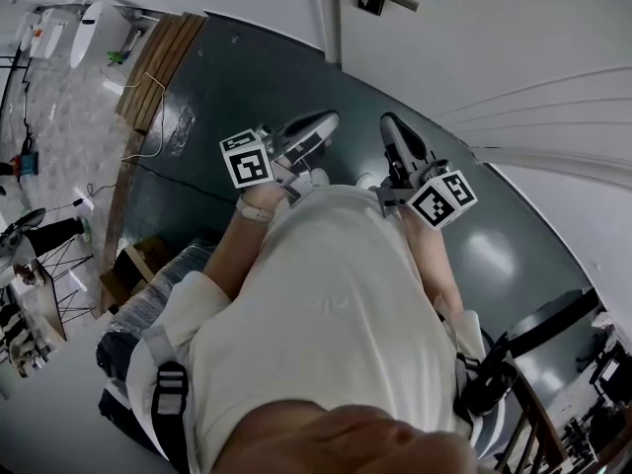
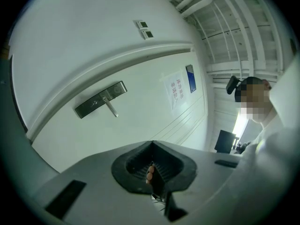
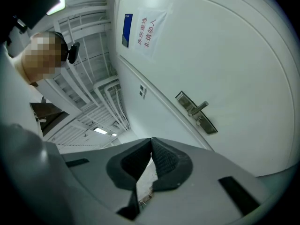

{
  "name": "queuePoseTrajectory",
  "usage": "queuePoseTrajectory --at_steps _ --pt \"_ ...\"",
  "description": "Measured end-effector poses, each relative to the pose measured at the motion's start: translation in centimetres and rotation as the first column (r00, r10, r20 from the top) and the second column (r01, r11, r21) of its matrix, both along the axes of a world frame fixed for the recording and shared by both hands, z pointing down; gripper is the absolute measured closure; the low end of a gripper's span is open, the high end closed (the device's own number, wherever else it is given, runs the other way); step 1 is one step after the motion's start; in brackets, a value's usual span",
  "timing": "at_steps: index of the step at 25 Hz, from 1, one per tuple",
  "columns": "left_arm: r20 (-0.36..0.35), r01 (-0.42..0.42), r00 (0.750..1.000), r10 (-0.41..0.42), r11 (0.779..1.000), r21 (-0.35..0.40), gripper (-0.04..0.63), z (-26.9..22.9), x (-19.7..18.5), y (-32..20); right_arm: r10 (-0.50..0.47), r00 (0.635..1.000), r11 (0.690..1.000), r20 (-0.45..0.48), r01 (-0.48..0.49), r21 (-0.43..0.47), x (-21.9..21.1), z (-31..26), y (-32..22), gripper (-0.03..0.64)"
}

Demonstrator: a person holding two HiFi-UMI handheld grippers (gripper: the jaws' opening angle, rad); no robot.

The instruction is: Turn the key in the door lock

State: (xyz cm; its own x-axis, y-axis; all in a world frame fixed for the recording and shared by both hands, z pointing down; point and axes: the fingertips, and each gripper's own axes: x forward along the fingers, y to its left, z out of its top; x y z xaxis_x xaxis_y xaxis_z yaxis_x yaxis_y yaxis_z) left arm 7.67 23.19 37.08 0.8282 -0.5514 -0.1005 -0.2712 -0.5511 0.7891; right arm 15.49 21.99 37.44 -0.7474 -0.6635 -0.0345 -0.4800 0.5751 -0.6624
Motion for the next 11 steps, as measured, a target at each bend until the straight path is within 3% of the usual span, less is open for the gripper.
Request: queuePoseTrajectory --at_steps 11 --pt "0.024 -0.002 1.000 0.003 0.999 -0.035 0.588 1.7 -0.3 0.2 0.050 0.999 0.999 0.011 -0.050 0.003 0.8 0.7 0.2 0.595"
